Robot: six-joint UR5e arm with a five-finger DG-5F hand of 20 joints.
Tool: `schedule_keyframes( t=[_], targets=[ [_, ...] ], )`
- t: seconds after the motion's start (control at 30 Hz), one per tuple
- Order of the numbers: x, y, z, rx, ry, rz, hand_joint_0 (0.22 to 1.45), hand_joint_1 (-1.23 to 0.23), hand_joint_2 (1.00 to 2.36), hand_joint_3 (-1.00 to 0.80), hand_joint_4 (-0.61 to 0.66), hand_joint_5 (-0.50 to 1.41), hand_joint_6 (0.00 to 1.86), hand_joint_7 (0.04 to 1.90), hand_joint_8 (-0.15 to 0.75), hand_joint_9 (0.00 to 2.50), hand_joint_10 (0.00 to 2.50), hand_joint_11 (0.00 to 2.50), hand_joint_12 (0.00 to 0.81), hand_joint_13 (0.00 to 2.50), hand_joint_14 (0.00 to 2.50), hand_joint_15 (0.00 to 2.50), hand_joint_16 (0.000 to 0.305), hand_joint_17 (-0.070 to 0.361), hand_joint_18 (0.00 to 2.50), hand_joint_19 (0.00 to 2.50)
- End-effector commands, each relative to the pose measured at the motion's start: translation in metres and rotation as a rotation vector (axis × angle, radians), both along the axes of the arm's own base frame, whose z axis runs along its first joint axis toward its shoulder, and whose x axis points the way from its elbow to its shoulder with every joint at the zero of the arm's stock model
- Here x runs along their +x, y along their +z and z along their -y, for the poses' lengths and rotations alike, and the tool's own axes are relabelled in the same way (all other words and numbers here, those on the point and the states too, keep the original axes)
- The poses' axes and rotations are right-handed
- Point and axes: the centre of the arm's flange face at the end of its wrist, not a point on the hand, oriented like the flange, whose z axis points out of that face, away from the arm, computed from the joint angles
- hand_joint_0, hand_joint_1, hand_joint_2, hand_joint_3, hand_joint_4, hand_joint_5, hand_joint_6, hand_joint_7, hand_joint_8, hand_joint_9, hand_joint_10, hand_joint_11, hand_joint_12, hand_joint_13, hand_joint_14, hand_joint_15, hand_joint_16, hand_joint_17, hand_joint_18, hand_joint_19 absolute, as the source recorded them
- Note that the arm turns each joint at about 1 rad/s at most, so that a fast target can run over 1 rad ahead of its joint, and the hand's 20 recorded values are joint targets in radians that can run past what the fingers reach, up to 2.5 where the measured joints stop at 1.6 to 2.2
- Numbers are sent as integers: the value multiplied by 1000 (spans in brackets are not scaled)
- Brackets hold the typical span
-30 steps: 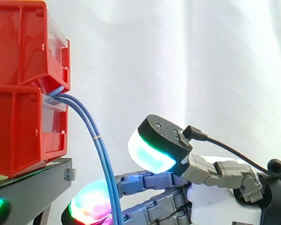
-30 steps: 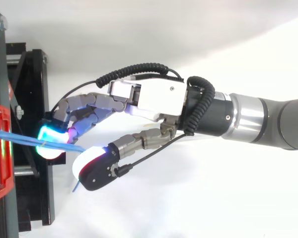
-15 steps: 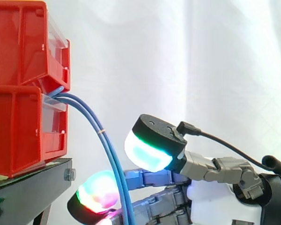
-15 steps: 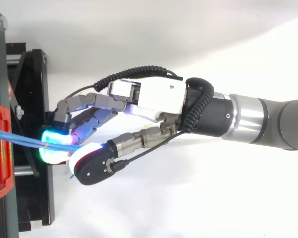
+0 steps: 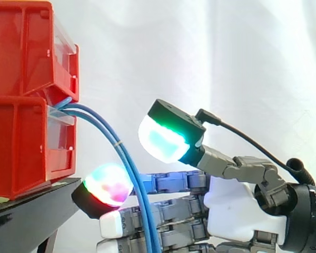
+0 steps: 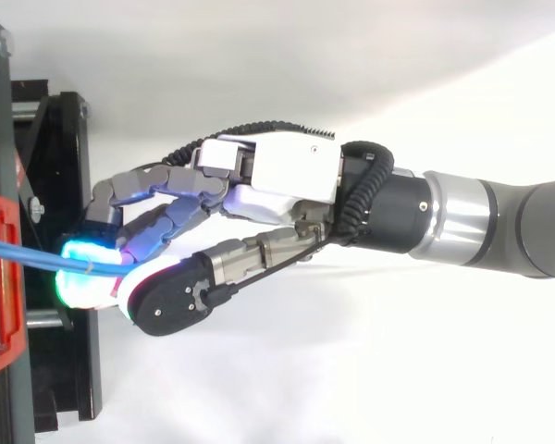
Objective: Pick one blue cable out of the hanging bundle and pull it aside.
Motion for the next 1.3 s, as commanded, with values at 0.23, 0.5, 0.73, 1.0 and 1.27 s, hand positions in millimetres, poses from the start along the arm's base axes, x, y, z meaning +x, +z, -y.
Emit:
schedule_keyframes(
  t=[0.23,0.5,0.73,1.0,1.27],
  targets=[
    [0,1,5,39,4,12,612,-580,1011,-367,198,-95,562,1156,268,794,11,307,291,712,14,366,42,94,521,361],
    [1,2,12,44,-5,16,602,-582,1010,-380,190,-119,692,948,271,796,11,328,292,715,15,374,42,95,524,367],
    [2,5,20,44,-14,19,598,-583,1010,-384,183,-129,763,855,272,804,11,331,292,719,16,377,42,95,527,367],
    [6,14,20,42,1,28,595,-580,1012,-349,173,-147,838,818,278,805,14,367,294,722,15,388,43,96,534,377],
    [6,14,19,33,1,25,591,-624,1010,-383,191,-160,859,760,276,787,13,384,298,722,16,402,44,98,537,382]
  ],
)
